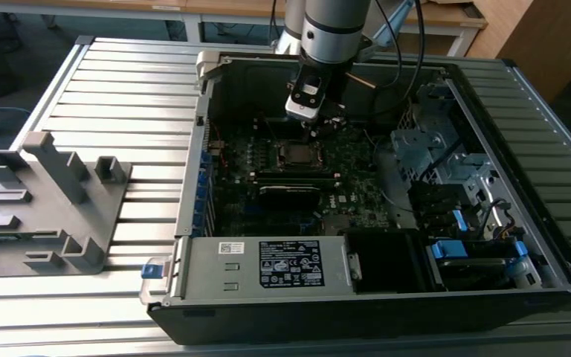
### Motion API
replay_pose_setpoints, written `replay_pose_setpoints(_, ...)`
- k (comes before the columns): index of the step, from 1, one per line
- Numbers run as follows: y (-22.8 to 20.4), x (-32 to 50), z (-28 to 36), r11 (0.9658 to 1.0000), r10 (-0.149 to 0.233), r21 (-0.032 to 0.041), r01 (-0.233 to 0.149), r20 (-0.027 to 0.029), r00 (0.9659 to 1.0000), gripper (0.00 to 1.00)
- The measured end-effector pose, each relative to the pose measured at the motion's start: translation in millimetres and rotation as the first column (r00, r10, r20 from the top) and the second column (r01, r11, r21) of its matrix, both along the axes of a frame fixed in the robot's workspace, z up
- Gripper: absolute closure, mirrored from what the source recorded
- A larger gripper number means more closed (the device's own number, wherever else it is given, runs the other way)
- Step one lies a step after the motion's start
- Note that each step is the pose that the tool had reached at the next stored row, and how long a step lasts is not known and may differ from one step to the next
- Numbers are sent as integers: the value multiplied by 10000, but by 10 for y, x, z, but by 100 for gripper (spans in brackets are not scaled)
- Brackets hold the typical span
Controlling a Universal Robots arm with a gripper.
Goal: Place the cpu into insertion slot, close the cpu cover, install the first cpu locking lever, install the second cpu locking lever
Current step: 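Close the cpu cover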
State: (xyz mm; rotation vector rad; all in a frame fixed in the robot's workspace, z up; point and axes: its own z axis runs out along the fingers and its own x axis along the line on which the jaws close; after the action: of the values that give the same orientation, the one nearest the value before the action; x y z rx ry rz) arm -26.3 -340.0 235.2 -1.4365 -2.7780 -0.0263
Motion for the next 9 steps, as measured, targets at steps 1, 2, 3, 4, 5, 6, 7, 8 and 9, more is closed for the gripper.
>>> replay_pose_setpoints(1, 0, 0, 0, 10000, 0, 0, 0, 0, 10000, 89)
replay_pose_setpoints(2, 0, 0, 0, 10000, 0, 0, 0, 0, 10000, 89)
replay_pose_setpoints(3, 0, 0, 0, 10000, 0, 0, 0, 0, 10000, 89)
replay_pose_setpoints(4, 0, 0, 0, 10000, 1, 0, -1, 0, 10000, 89)
replay_pose_setpoints(5, 0, 0, -1, 10000, 3, -1, -3, -1, 10000, 89)
replay_pose_setpoints(6, 0, 0, -3, 10000, 19, 1, -19, 1, 10000, 89)
replay_pose_setpoints(7, 0, 0, -5, 10000, 58, 2, -58, 1, 10000, 89)
replay_pose_setpoints(8, 0, 0, -6, 9999, 117, 0, -117, 0, 9999, 89)
replay_pose_setpoints(9, 0, 0, -7, 9998, 196, 0, -196, 0, 9998, 89)
